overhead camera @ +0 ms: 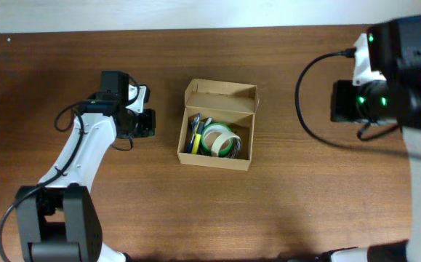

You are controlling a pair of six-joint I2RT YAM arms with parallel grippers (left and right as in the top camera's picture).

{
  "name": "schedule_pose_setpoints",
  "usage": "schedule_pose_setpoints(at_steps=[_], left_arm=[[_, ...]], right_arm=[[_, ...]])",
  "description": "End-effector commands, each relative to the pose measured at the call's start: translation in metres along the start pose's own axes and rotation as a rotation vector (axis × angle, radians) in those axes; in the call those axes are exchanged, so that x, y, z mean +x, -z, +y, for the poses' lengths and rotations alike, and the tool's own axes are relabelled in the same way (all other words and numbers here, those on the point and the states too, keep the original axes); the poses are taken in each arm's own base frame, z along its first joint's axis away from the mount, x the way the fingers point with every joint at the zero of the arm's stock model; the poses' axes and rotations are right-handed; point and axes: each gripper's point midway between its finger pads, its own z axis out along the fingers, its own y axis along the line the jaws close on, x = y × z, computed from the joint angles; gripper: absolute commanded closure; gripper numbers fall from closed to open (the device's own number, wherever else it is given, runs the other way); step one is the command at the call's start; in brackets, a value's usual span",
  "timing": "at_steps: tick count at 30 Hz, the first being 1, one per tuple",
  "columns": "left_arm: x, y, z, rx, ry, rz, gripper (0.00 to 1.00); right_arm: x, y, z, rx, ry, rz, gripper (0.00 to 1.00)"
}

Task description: Pack container

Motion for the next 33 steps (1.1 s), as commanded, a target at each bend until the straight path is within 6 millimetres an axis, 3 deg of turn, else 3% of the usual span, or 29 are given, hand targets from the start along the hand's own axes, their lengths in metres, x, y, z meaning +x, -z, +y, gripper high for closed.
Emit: schedule_pose_setpoints(at_steps=[1,9,18,25,33], left_arm=[[0.001,-0.005,-0.013,0.108,0.031,0.020,0.98],[0.000,-0.002,-0.030,0.209,0.028,0.019,0.98],[-0.020,-0.012,-0.033,0.240,0.061,-0.044,0.98],[-0.025,-0.040,-0.037,0.313,0.122,-0.027,0.98],[-0.048,-0.045,-0.044,0.382,0.191,-0.091,0.98]], right_arm=[[0.010,-0.036,0.019,-0.190,-0.084,0.179,0.96],[0.033,-0.114,0.034,-0.405,-0.135,0.502,0.96],[0.041,-0.179,0.033,-0.413,-0.159,0.667,0.96],[0.042,-0.213,0.036,-0.446,-0.178,0.714,0.96],[0.033,-0.243,0.035,-0.443,-0.188,0.676,0.96]])
